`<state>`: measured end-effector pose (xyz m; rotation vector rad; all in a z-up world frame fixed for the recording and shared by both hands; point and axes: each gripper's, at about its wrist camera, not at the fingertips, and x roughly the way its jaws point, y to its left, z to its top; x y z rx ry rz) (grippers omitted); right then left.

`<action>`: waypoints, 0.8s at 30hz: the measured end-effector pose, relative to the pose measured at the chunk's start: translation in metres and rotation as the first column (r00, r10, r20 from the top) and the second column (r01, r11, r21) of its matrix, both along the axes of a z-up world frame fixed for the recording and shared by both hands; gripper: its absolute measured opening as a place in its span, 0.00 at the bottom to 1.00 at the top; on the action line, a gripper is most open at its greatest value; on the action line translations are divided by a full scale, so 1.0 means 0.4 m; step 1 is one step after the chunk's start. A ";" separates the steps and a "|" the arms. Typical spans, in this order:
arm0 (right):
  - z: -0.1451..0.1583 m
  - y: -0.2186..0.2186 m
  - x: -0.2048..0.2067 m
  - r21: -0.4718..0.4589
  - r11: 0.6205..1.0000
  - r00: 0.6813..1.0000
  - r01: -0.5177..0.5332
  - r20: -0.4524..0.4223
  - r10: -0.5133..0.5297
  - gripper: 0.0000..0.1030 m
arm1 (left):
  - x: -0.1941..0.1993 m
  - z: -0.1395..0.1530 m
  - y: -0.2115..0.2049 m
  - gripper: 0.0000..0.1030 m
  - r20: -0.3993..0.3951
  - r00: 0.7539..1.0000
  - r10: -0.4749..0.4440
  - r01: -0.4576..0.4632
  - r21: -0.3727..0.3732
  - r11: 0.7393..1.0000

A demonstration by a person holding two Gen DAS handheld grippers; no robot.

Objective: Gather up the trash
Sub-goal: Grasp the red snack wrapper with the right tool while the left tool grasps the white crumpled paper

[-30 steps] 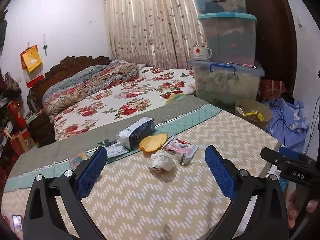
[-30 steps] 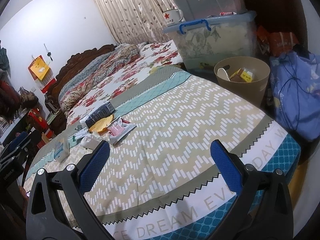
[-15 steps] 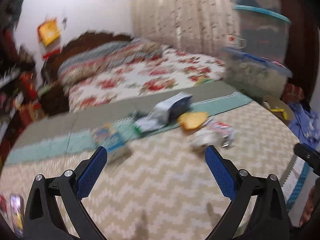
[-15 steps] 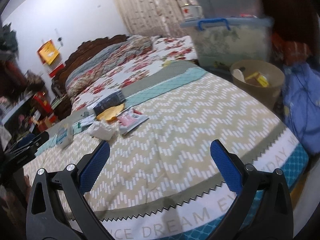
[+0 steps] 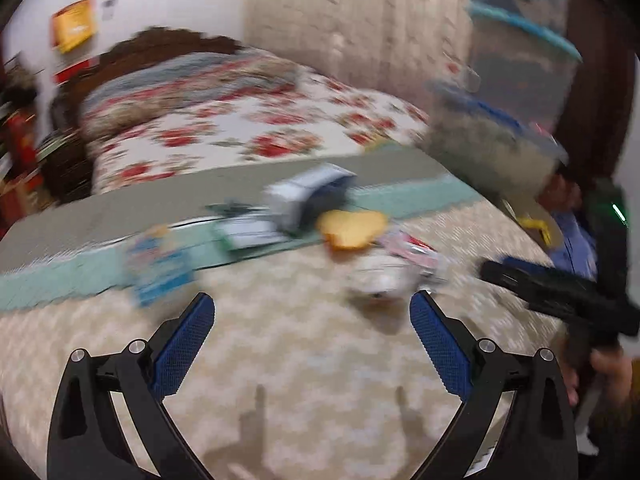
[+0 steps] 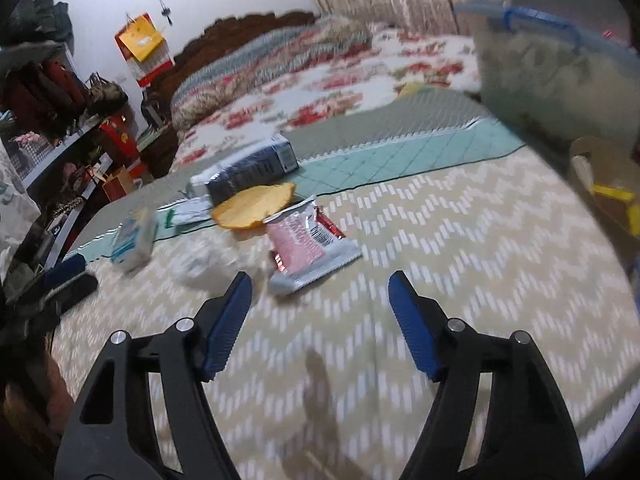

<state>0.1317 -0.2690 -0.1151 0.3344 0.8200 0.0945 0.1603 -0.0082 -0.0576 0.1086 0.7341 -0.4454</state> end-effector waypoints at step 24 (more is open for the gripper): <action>-0.060 0.040 0.092 -0.075 0.960 0.963 -0.269 -0.032 0.267 0.10 | 0.018 -0.088 -0.086 0.39 -0.118 0.989 -0.090 0.091 -0.002 0.996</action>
